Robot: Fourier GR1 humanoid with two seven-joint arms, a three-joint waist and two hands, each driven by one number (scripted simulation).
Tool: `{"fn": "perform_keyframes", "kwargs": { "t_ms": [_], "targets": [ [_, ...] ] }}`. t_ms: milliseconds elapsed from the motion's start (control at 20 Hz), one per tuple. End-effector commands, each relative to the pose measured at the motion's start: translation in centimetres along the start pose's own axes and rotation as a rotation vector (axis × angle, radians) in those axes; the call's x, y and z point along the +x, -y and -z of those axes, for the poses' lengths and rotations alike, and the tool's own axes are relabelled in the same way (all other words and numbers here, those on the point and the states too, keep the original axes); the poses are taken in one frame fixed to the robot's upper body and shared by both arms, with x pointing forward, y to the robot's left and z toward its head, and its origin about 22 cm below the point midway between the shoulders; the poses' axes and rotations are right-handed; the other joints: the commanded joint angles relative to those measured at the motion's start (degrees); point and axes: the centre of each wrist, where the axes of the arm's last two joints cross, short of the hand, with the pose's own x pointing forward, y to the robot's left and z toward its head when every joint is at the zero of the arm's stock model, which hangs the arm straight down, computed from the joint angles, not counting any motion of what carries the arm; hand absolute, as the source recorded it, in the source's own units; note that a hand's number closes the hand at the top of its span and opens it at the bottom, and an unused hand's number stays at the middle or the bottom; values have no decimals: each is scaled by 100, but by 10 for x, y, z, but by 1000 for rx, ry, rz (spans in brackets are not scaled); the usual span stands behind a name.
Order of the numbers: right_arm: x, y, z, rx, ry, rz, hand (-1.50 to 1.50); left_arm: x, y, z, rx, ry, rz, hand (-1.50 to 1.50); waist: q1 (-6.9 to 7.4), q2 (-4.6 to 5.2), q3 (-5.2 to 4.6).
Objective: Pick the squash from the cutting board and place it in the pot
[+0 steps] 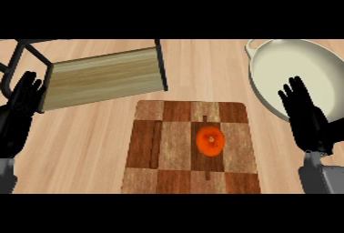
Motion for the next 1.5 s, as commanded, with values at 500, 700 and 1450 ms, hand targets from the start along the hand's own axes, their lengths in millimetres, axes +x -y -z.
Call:
{"fn": "perform_keyframes", "kwargs": {
  "t_ms": [500, 700, 1450],
  "targets": [
    [2, -20, 62, 459, 450, -467, -150, 27, 49, 16, 29, -9, -106, 0, 65, -12, -155],
    [4, 1, 69, 522, 581, -398, -150, 17, 44, 16, 48, -41, -107, 0, -92, -56, -168],
    [106, -84, 69, 1027, 278, -1047, -150, 27, 58, 18, 70, -41, -103, 0, -174, -127, -189]
  ]
}}
